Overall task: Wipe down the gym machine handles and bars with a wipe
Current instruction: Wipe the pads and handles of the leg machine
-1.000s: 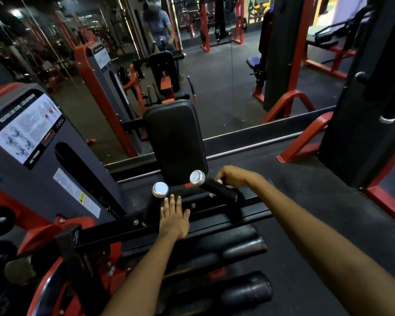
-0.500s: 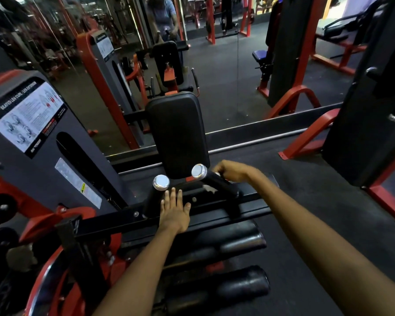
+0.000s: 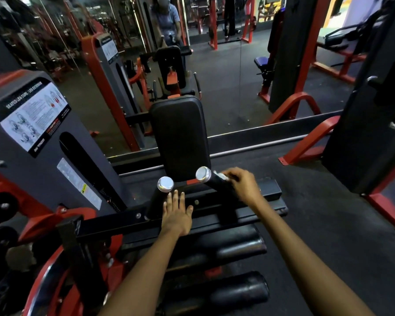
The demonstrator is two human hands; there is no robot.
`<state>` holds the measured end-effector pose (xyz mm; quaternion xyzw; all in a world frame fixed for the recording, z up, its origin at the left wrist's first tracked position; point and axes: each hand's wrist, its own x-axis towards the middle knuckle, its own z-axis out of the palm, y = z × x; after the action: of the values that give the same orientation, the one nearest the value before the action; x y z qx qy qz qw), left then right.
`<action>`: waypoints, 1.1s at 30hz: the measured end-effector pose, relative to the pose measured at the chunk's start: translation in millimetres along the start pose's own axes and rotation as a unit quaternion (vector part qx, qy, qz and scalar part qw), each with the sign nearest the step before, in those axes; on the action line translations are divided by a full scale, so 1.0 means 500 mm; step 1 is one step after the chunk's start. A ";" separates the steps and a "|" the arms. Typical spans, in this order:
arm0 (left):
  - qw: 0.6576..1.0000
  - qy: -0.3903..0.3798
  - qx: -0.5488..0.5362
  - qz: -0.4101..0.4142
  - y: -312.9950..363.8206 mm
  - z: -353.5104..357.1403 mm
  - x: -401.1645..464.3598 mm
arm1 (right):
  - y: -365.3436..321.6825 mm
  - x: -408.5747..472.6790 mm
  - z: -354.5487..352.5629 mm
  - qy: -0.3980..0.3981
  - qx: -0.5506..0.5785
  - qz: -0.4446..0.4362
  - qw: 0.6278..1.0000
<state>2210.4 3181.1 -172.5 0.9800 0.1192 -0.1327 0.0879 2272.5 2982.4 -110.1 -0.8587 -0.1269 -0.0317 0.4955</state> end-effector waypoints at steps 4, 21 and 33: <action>1.000 0.001 -0.001 0.001 -0.001 0.003 0.001 | 0.062 -0.006 0.008 0.030 -0.073 0.103 0.992; 1.000 0.013 -0.003 0.006 -0.005 0.004 0.006 | -0.047 -0.112 0.091 0.148 -0.064 -0.222 0.962; 1.000 0.016 -0.019 0.007 -0.005 0.006 0.003 | 0.056 -0.126 0.070 0.050 -0.080 0.054 0.994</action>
<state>2210.3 3183.2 -176.1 0.9810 0.1161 -0.1144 0.1051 2216.2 2987.5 -162.7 -0.8986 -0.0526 -0.0574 0.4317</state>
